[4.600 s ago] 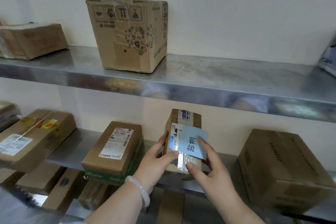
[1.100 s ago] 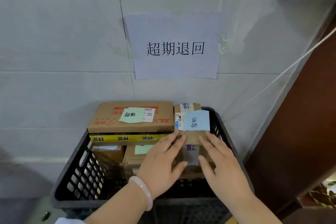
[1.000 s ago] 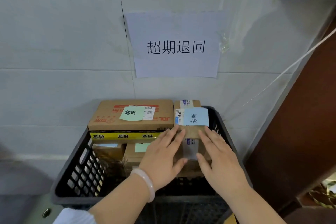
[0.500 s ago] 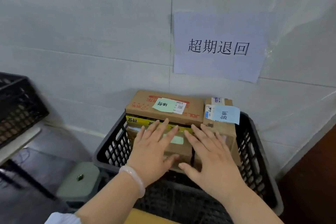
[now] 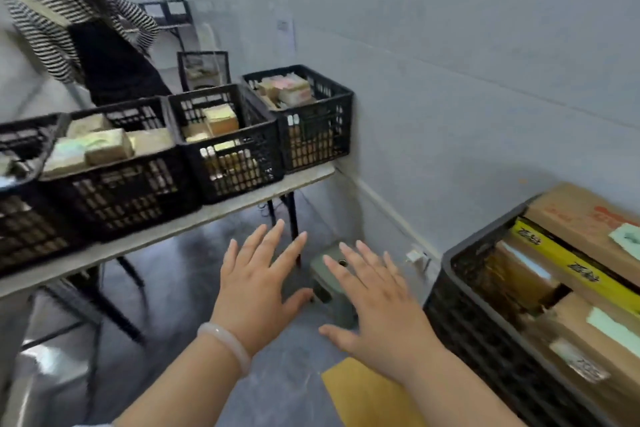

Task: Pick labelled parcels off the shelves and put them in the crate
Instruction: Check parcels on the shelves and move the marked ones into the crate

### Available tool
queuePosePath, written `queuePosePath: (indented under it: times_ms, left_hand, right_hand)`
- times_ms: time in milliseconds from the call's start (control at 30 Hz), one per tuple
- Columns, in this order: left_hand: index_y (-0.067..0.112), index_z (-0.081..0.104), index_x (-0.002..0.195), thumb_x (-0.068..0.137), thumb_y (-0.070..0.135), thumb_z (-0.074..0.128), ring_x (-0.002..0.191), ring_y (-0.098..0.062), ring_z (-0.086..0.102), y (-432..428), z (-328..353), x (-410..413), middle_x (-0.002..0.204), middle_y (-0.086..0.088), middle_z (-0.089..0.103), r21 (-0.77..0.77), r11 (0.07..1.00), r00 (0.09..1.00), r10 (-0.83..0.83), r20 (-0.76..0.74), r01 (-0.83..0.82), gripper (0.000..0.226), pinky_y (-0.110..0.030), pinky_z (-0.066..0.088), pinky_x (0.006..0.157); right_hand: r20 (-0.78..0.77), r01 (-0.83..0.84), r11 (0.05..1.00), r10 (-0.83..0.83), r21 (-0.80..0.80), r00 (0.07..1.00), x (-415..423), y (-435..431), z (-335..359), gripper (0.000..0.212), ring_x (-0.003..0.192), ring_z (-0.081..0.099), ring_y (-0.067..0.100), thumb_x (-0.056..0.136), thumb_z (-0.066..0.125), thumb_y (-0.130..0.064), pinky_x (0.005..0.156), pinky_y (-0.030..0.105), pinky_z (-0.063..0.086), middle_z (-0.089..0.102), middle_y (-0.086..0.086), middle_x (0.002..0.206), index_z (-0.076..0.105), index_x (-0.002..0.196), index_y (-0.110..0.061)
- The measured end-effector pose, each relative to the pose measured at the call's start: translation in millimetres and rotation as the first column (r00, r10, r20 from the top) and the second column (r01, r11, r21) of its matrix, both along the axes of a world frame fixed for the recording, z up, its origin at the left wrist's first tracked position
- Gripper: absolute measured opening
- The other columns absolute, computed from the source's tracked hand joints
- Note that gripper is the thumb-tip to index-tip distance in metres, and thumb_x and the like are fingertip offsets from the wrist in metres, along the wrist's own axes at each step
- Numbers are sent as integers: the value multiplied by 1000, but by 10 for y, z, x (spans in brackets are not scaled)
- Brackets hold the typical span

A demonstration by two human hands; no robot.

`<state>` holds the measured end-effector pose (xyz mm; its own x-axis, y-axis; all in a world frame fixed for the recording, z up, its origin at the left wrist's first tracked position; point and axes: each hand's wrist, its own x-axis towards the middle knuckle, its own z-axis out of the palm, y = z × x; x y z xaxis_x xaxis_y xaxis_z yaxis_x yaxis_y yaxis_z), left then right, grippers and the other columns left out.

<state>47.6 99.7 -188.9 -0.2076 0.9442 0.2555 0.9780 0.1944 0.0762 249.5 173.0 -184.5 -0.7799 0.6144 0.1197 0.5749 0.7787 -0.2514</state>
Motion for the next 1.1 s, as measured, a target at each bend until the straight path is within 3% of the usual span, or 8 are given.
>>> queuePosePath:
  times_ms: [233, 400, 500, 667, 767, 867, 1000, 1100]
  left_hand:
    - [39, 35, 147, 73, 65, 66, 141, -28, 36, -847, 3, -1242, 153, -4, 41, 24, 959, 959, 283, 32, -284, 84, -58, 25, 112]
    - [38, 41, 140, 70, 69, 47, 130, -29, 51, -1499, 51, -2068, 141, -5, 55, 40, 879, 880, 474, 22, -475, 77, -59, 40, 103]
    - [36, 48, 138, 70, 68, 49, 128, -30, 54, -1973, 103, -2528, 140, -5, 57, 51, 808, 810, 587, 17, -587, 76, -59, 42, 101]
    - [41, 34, 147, 77, 65, 60, 141, -27, 37, -2612, 138, -3145, 152, -1, 42, 78, 642, 647, 759, 76, -763, 78, -57, 27, 112]
    - [41, 35, 147, 77, 67, 49, 140, -27, 39, -2822, 135, -3408, 151, -3, 44, 67, 559, 563, 818, 118, -826, 76, -58, 30, 110]
    - [41, 28, 150, 83, 69, 38, 145, -26, 28, -2944, 118, -3650, 158, -2, 32, 85, 467, 475, 870, 133, -880, 74, -56, 21, 115]
    - [47, 7, 152, 92, 66, 39, 151, -21, 3, -2957, 138, -4043, 165, 4, 5, 64, 327, 333, 925, 180, -943, 71, -49, 3, 120]
    - [47, 6, 152, 92, 66, 38, 151, -20, 1, -2901, 174, -4350, 165, 4, 3, 66, 209, 219, 948, 229, -976, 71, -48, 3, 120]
  right_hand:
    - [17, -211, 977, 211, 20, 977, -1547, -331, 25, 93, 147, -18, 12, 73, 28, -80, 119, 43, -11, -7, -9, 163, -4, 152, -43]
    - [12, -397, 918, 397, 24, 918, -2679, -764, 47, 90, 146, -22, 9, 77, 31, -80, 117, 39, -16, -17, -16, 159, -17, 147, -49]
    - [-12, -501, 864, 502, 46, 865, -3364, -1088, 95, 90, 146, -20, 8, 79, 32, -78, 120, 39, -12, -15, -17, 159, -16, 148, -46]
    - [13, -681, 731, 681, 44, 732, -4248, -1560, 192, 89, 147, -19, 9, 81, 36, -75, 118, 36, -14, -14, -14, 161, -11, 150, -44]
    - [20, -724, 685, 725, 73, 688, -4716, -1659, 219, 89, 146, -21, 9, 82, 36, -74, 117, 35, -16, -18, -14, 160, -11, 151, -42]
    - [12, -776, 625, 778, 84, 628, -5202, -1747, 227, 87, 146, -22, 9, 80, 28, -74, 114, 34, -18, -21, -17, 156, -10, 151, -42]
    - [-3, -848, 523, 851, 83, 525, -5841, -1784, 194, 87, 146, -18, 9, 76, 22, -74, 112, 33, -19, -11, -11, 161, -7, 152, -42]
    - [3, -890, 449, 893, 79, 451, -6278, -1720, 188, 85, 148, -14, 12, 77, 19, -73, 114, 34, -17, -10, -9, 162, -6, 152, -40]
